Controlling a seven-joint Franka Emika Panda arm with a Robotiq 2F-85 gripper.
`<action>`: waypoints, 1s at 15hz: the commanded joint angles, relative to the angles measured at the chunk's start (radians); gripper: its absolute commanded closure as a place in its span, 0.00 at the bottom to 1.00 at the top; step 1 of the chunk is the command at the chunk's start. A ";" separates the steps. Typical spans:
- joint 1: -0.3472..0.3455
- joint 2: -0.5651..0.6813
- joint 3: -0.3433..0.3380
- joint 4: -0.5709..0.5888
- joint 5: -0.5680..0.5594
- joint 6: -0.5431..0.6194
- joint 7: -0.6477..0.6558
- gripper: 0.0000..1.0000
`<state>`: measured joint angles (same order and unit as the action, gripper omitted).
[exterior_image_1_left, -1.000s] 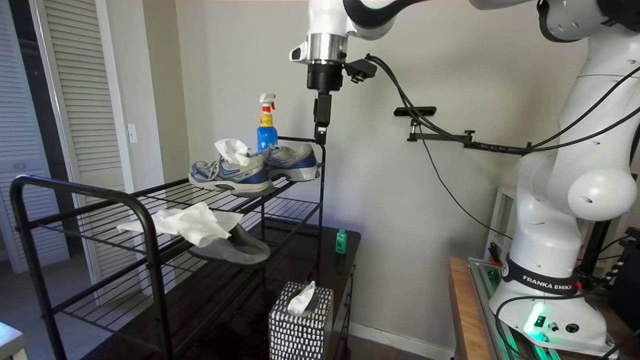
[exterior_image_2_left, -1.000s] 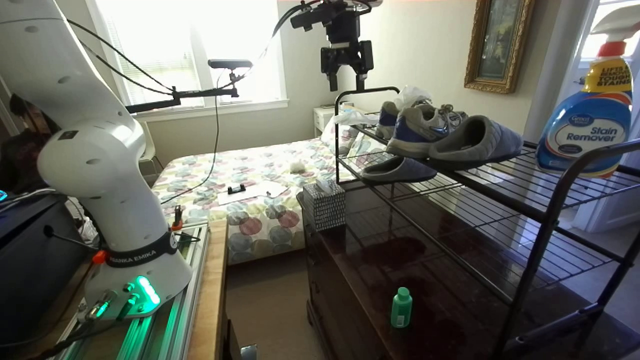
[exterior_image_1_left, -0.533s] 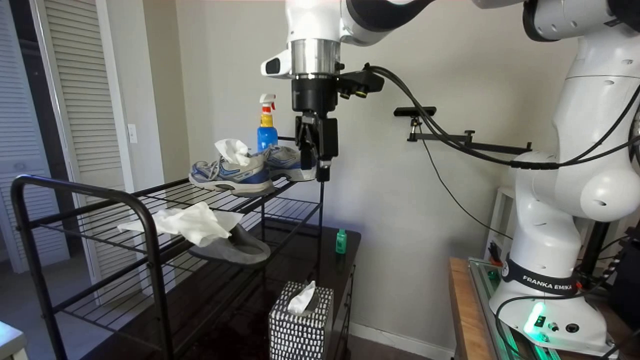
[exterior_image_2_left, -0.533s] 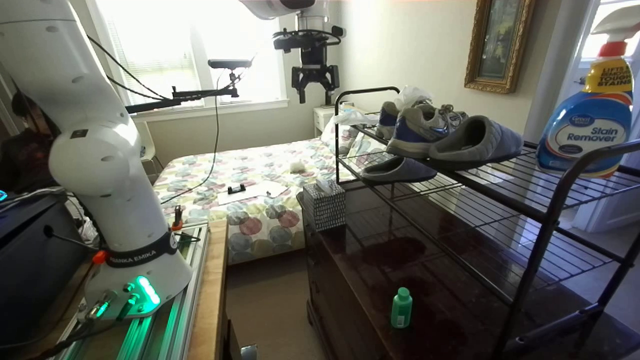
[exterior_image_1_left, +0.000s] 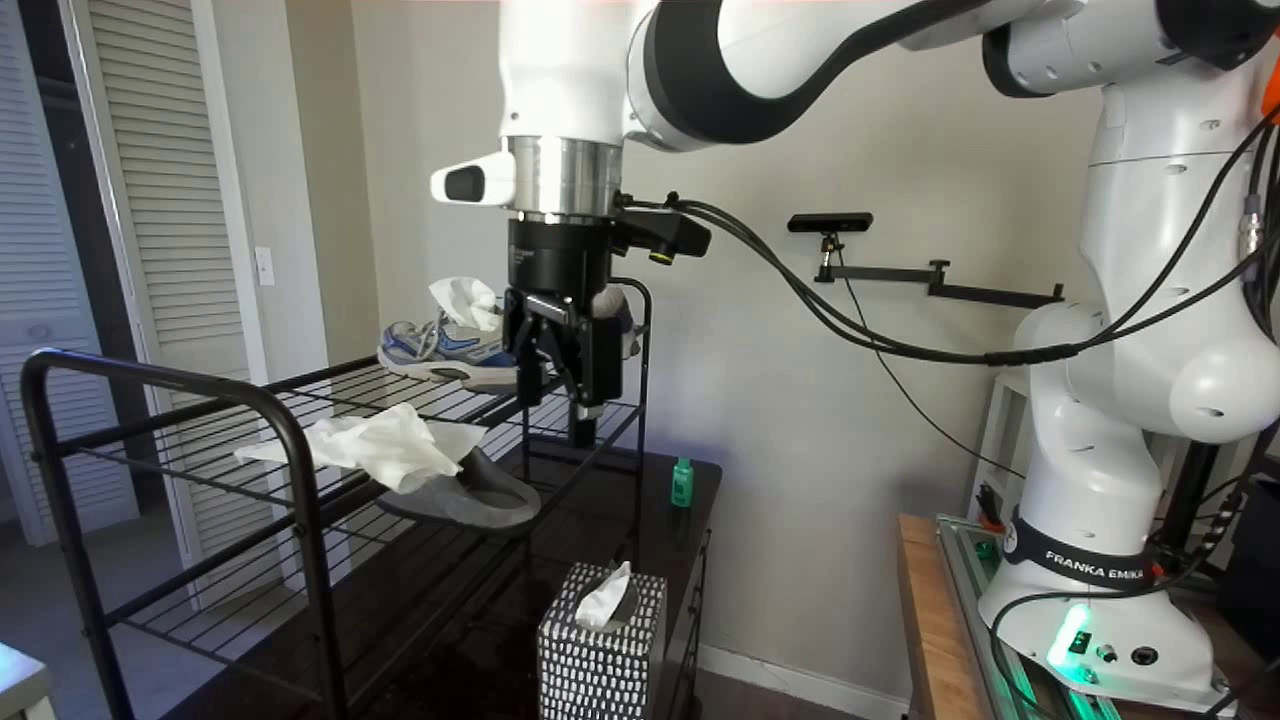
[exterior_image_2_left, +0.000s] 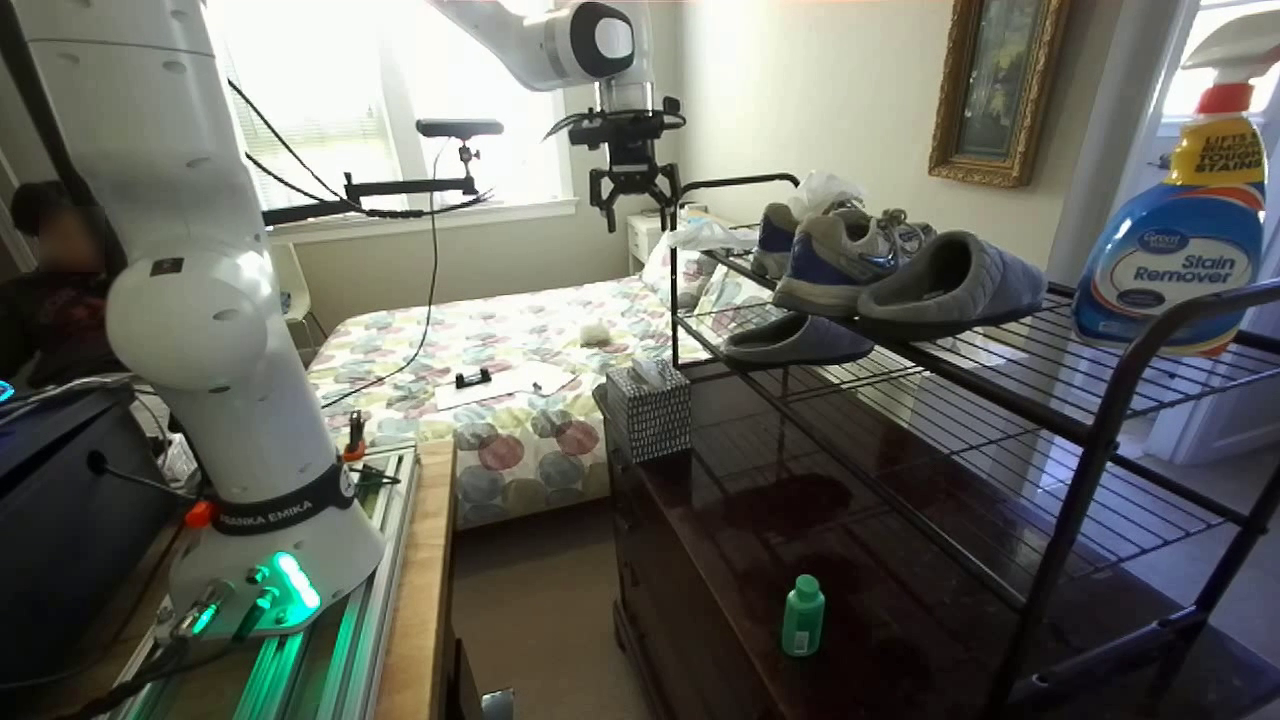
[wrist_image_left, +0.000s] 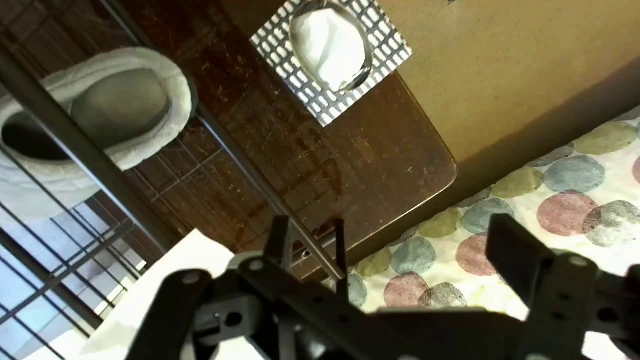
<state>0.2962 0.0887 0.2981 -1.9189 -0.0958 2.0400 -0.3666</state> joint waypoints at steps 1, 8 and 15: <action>0.012 0.147 0.000 0.174 -0.083 0.003 0.014 0.00; 0.009 0.210 -0.025 0.255 -0.139 0.000 0.063 0.00; 0.049 0.275 -0.076 0.367 -0.228 0.008 0.314 0.00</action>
<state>0.3102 0.3113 0.2603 -1.6346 -0.2499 2.0525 -0.1768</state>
